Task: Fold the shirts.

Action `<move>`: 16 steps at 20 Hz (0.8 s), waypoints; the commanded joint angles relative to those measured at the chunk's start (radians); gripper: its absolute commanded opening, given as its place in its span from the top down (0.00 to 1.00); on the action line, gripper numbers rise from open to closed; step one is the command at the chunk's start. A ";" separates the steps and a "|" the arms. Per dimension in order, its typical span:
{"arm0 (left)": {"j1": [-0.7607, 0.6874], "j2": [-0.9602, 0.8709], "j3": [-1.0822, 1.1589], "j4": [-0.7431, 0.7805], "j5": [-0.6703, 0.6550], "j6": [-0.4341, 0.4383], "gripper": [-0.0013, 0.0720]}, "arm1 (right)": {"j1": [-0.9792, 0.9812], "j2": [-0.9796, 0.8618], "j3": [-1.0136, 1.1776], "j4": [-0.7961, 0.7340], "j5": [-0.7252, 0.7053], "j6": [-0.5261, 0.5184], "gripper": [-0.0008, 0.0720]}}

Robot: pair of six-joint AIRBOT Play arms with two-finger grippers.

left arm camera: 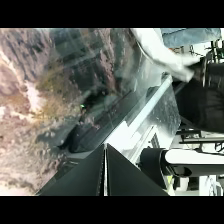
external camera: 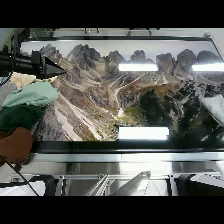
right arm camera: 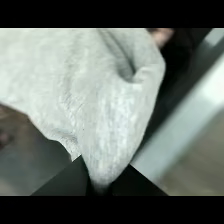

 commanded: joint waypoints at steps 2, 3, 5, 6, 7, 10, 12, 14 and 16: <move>0.000 0.000 0.000 0.000 -0.003 0.000 0.98 | -0.205 0.000 -0.142 -0.098 -0.044 -0.032 0.96; 0.000 0.000 0.000 -0.001 -0.002 -0.001 0.98 | -0.229 -0.001 -0.169 -0.098 -0.018 -0.031 0.92; 0.000 0.000 0.000 -0.002 -0.002 -0.001 0.98 | -0.258 0.000 -0.179 -0.099 0.052 -0.022 0.37; 0.000 0.000 0.000 -0.002 -0.003 -0.001 0.98 | -0.264 0.002 -0.173 -0.103 0.092 -0.003 0.36; 0.000 0.000 0.000 -0.002 -0.005 -0.001 0.98 | -0.269 0.002 -0.164 -0.109 0.139 0.027 0.36; 0.000 0.000 0.000 -0.006 -0.026 -0.001 0.98 | -0.267 0.002 -0.131 -0.063 0.254 0.103 0.36; 0.000 0.000 0.012 -0.045 -0.028 -0.005 0.98 | -0.259 0.003 -0.108 0.157 0.270 0.090 0.64; 0.003 0.000 0.080 -0.058 -0.017 -0.005 0.99 | -0.213 0.026 -0.108 0.540 0.190 -0.053 0.96; 0.008 0.000 0.166 -0.052 -0.010 -0.035 0.99 | -0.097 0.072 -0.108 0.822 0.113 -0.174 0.96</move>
